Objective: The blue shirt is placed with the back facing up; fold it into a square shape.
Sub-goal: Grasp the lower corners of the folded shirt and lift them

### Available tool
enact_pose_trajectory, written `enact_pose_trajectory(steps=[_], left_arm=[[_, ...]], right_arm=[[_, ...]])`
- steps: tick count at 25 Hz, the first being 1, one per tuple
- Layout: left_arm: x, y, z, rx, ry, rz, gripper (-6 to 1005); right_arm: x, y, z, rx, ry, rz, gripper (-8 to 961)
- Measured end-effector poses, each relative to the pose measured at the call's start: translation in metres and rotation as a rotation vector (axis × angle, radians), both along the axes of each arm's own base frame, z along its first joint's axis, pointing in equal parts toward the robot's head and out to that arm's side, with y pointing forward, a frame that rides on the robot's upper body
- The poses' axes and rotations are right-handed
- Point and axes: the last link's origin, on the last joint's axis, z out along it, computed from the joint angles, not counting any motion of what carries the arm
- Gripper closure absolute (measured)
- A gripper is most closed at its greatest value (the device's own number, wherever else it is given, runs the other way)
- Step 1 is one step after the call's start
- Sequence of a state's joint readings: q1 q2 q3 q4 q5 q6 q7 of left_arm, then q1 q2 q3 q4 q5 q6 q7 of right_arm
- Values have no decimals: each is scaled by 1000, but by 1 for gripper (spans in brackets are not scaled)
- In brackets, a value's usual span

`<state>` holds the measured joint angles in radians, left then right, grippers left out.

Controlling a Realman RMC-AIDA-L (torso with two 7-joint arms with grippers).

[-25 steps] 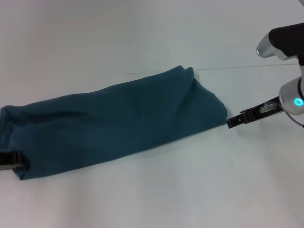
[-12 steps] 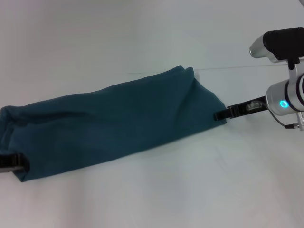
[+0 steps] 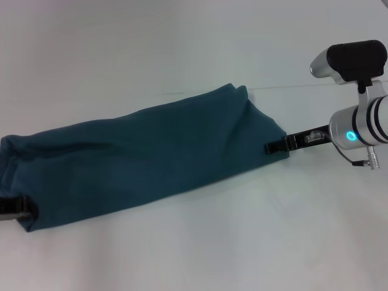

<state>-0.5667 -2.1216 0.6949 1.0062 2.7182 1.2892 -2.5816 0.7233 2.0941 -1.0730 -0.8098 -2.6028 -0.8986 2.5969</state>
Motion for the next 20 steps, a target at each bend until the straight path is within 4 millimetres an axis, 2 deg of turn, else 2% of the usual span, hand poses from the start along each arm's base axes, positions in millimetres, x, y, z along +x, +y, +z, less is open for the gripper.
enact_pose_trajectory(steps=[13, 20], left_arm=[[1, 1, 0, -4, -1, -4, 961], [2, 0, -1, -6, -3, -5, 960]], right_arm=[[8, 1, -9, 29, 7, 1, 149], [7, 1, -14, 24, 35, 35, 467]])
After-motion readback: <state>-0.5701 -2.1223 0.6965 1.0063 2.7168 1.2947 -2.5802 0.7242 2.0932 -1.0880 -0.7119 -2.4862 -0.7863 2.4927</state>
